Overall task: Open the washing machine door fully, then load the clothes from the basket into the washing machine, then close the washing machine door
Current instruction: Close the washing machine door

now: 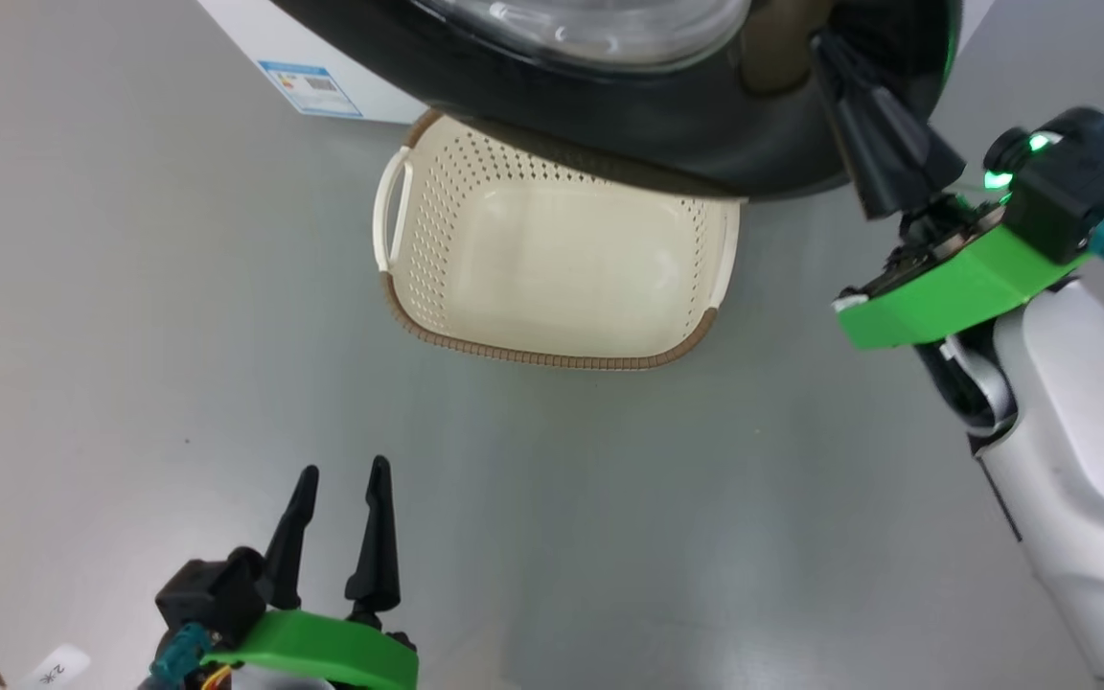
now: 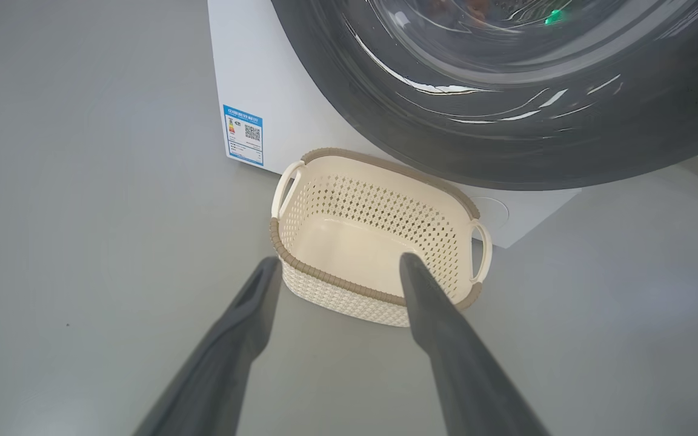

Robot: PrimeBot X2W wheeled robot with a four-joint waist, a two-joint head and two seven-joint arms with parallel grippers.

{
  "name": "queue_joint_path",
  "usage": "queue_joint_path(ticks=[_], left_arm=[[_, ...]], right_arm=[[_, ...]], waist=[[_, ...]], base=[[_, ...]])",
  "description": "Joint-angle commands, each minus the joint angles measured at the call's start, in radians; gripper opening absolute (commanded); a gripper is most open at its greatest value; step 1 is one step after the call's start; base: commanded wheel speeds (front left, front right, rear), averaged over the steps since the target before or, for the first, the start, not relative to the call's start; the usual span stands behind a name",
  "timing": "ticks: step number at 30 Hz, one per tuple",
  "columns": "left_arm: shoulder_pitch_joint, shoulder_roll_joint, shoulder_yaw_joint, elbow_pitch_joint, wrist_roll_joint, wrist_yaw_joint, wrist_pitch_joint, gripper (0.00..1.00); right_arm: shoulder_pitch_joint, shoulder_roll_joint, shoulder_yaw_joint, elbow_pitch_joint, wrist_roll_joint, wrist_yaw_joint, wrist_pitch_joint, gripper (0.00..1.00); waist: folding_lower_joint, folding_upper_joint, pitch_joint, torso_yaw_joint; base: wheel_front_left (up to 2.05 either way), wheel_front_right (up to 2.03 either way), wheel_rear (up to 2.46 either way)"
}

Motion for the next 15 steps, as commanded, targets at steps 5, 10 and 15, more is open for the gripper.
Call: queue_joint_path(ticks=[5, 10, 15], left_arm=[[-0.028, 0.010, 0.016, -0.020, 0.013, -0.004, -0.007, 1.00], [-0.025, 0.010, 0.000, -0.020, 0.017, -0.004, -0.007, 1.00], [-0.021, 0.010, -0.008, -0.013, 0.018, -0.010, -0.007, 1.00]], right_arm=[[-0.057, -0.013, -0.003, 0.009, 0.000, 0.001, -0.005, 0.00], [-0.106, -0.025, -0.002, 0.046, 0.001, 0.001, -0.005, 0.00], [-0.148, -0.046, -0.003, 0.078, -0.007, 0.001, -0.005, 0.00]], waist=[[-0.0001, -0.0001, 0.030, 0.017], [-0.0001, -0.0001, 0.032, 0.033], [-0.0001, -0.0001, 0.030, 0.051]], base=[[0.00, 0.00, 0.00], [0.00, 0.00, 0.00], [0.00, 0.00, 0.00]])
